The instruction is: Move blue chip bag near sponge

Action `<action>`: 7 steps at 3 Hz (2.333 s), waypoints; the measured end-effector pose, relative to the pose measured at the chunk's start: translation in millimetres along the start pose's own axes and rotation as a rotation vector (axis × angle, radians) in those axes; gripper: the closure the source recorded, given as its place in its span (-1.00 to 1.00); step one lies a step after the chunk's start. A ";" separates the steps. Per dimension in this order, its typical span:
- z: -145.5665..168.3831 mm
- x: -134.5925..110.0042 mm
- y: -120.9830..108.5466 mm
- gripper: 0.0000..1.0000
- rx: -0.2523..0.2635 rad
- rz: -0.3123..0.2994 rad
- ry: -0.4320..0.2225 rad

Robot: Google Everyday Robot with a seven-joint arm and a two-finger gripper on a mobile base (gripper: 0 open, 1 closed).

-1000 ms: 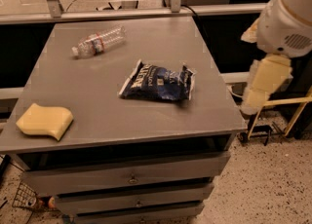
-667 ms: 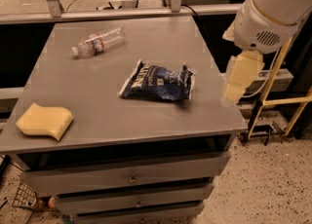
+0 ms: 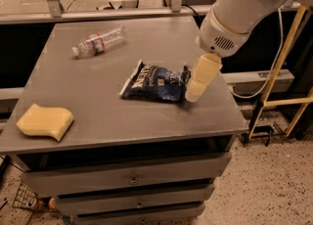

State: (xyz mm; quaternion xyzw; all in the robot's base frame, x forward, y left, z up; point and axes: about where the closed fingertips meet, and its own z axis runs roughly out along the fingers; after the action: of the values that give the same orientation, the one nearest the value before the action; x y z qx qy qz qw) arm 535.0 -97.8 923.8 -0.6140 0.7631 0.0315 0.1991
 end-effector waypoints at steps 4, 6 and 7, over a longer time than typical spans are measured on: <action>68.0 -36.5 15.6 -0.01 -0.143 -0.023 -0.019; 54.0 -45.1 7.8 0.90 -0.096 -0.046 -0.051; 15.0 -52.4 -6.1 1.00 0.010 -0.047 -0.089</action>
Offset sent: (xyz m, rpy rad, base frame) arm 0.0090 0.0490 -0.0486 0.0249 0.1211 0.0511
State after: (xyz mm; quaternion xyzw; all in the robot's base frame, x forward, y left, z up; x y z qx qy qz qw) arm 553.6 -46.5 929.2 -0.6288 0.7389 0.0502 0.2369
